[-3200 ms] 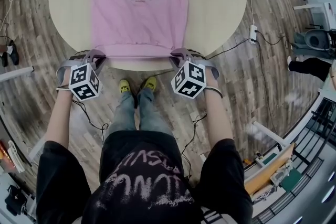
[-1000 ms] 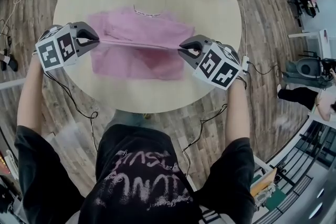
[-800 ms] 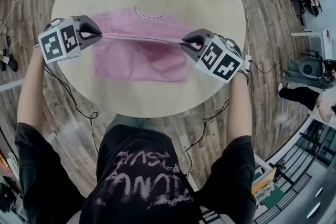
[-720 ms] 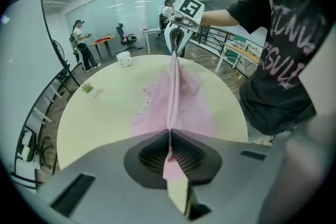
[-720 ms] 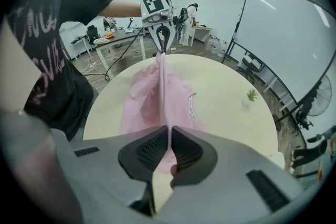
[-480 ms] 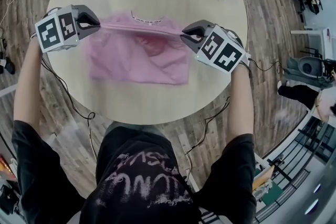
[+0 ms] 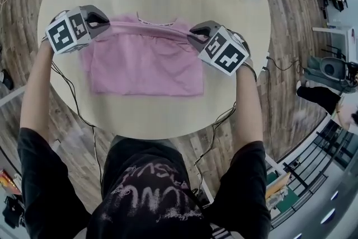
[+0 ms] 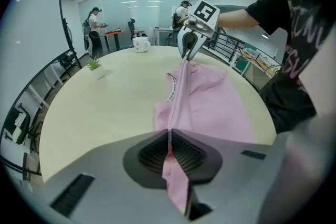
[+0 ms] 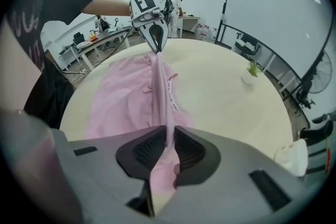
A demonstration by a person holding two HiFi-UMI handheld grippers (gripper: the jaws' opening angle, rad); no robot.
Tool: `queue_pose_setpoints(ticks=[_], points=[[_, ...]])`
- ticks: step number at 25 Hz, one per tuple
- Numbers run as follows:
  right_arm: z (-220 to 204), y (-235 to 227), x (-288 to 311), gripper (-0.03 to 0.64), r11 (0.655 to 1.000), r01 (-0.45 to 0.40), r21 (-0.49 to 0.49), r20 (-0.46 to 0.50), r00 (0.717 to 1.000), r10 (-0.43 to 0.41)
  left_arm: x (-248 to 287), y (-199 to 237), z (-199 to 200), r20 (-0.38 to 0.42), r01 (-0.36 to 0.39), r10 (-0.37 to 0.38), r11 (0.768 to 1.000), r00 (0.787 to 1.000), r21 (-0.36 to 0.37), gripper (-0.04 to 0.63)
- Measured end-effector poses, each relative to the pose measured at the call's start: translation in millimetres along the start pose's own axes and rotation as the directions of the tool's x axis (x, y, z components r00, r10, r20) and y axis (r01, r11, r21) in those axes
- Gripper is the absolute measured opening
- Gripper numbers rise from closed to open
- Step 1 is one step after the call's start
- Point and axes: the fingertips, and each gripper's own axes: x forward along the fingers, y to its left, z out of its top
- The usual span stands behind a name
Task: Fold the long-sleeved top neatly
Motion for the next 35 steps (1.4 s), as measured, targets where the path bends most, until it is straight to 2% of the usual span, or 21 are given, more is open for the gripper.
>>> queue_pose_setpoints(ticks=[4,9,12,16,21,24,28,31,33,35], points=[[-4,-21,6,0.128,0.995,0.091,0.05,0.052,0.994,-0.093,6,23,-5,0.034,-0.102,0.103,0.994,0.994,-0.023,0.05],[-5,-40,-6,0.15,0.974,0.193,0.119,0.123,0.971,-0.207,-1,44,-9,0.053,-0.206,0.209,0.977,0.977,-0.049,0.087],[-2,-46,-20,0.118,0.944,0.258,0.205,0.194,0.935,-0.298,-13,47,-5,0.104,-0.267,0.275,0.96,0.956,-0.081,0.087],[4,-46,-44,0.082,0.887,0.322,0.332,0.295,0.858,-0.422,-22,41,5,0.176,-0.328,0.351,0.933,0.92,-0.146,0.086],[7,-30,-70,0.008,0.809,0.389,0.442,0.337,0.764,-0.551,-42,23,17,0.268,-0.382,0.459,0.877,0.847,-0.292,0.061],[6,-18,-83,0.006,0.765,0.386,0.515,0.355,0.717,-0.6,-50,10,26,0.303,-0.404,0.507,0.848,0.807,-0.344,0.013],[6,-4,-96,0.005,0.697,0.369,0.615,0.361,0.654,-0.664,-56,-9,31,0.339,-0.395,0.543,0.819,0.768,-0.416,0.012],[8,12,-107,0.005,0.667,0.332,0.667,0.383,0.615,-0.689,-69,-25,35,0.374,-0.388,0.6,0.772,0.707,-0.503,0.012],[9,21,-118,0.005,0.65,0.307,0.695,0.402,0.584,-0.705,-81,-37,41,0.389,-0.402,0.643,0.74,0.66,-0.539,0.012],[8,31,-130,0.005,0.632,0.291,0.718,0.414,0.552,-0.724,-93,-50,43,0.396,-0.409,0.676,0.711,0.621,-0.572,0.012]])
